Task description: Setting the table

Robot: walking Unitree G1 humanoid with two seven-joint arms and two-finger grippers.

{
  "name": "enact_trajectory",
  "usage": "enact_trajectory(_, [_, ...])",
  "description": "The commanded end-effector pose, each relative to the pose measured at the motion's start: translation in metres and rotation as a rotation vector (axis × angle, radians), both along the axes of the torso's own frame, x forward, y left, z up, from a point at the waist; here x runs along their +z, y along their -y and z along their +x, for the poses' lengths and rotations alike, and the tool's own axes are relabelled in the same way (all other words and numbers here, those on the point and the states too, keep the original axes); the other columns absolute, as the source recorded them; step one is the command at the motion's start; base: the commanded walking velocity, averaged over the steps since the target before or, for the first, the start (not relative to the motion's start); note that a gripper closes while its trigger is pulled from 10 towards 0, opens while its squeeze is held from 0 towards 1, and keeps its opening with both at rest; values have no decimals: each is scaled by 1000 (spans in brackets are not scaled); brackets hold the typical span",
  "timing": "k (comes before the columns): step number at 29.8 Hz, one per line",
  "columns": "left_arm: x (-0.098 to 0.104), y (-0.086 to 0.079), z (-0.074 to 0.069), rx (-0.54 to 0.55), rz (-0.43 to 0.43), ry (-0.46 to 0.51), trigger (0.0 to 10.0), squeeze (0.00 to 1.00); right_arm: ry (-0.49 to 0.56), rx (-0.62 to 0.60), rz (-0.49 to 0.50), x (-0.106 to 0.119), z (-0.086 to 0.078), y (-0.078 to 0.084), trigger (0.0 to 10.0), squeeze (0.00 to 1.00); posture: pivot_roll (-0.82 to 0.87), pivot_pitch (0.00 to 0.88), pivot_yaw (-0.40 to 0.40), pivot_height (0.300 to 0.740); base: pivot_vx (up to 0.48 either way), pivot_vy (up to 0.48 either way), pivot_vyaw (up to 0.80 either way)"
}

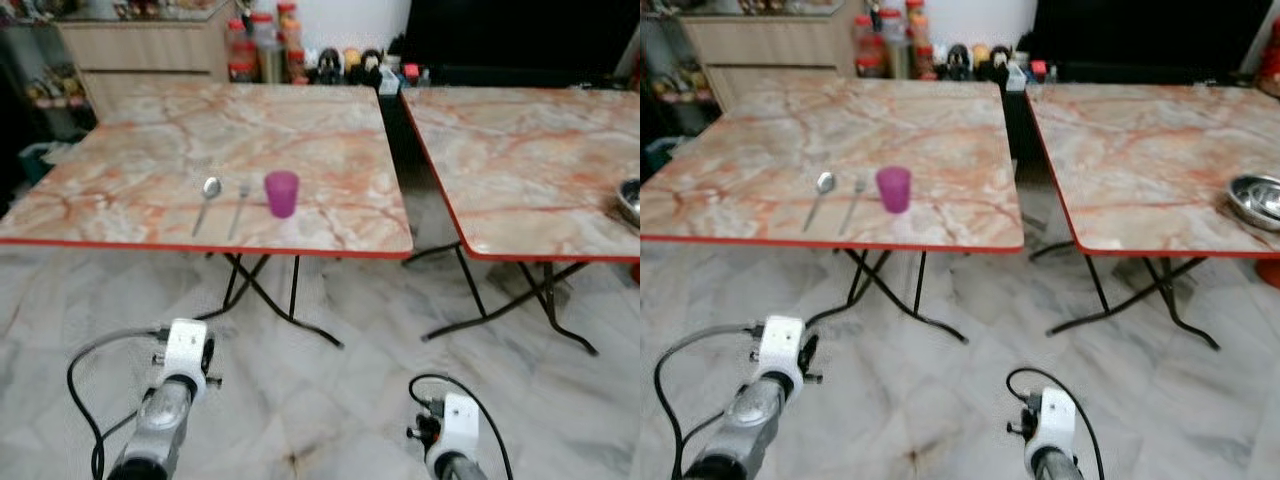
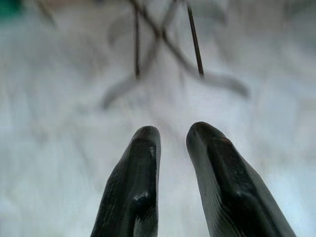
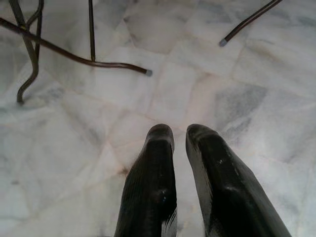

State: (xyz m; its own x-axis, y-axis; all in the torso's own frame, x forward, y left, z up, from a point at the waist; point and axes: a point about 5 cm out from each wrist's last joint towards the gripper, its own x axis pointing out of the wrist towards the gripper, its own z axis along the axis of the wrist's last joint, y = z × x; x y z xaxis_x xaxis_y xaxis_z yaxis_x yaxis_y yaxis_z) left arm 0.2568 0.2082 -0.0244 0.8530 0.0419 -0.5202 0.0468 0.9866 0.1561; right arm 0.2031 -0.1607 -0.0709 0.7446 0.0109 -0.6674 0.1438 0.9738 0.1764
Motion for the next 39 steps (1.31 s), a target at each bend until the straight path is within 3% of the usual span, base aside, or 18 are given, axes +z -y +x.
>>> enact_trajectory(1, [-5, 7, -2, -16, -1, -37, 10000, 0, -2, -13, -12, 0, -1, 5, 10000, 0, 44, 0, 0, 740, 0, 0, 0])
enact_trajectory(8, [-16, 6, -12, 24, -14, -123, 10000, 0, -2, -17, -8, -1, -2, 3, 10000, 0, 40, 0, 8, 740, 0, 77, 0])
enact_trajectory(16, [-22, 4, -19, 39, -23, -164, 10000, 0, 7, -21, -8, 1, 2, 4, 10000, 0, 33, 0, 17, 740, 0, 480, 0])
enact_trajectory(39, [-25, 11, -21, 36, -44, -175, 10000, 0, 2, -21, -4, 0, 0, 3, 10000, 0, 41, 0, 18, 740, 0, 436, 154])
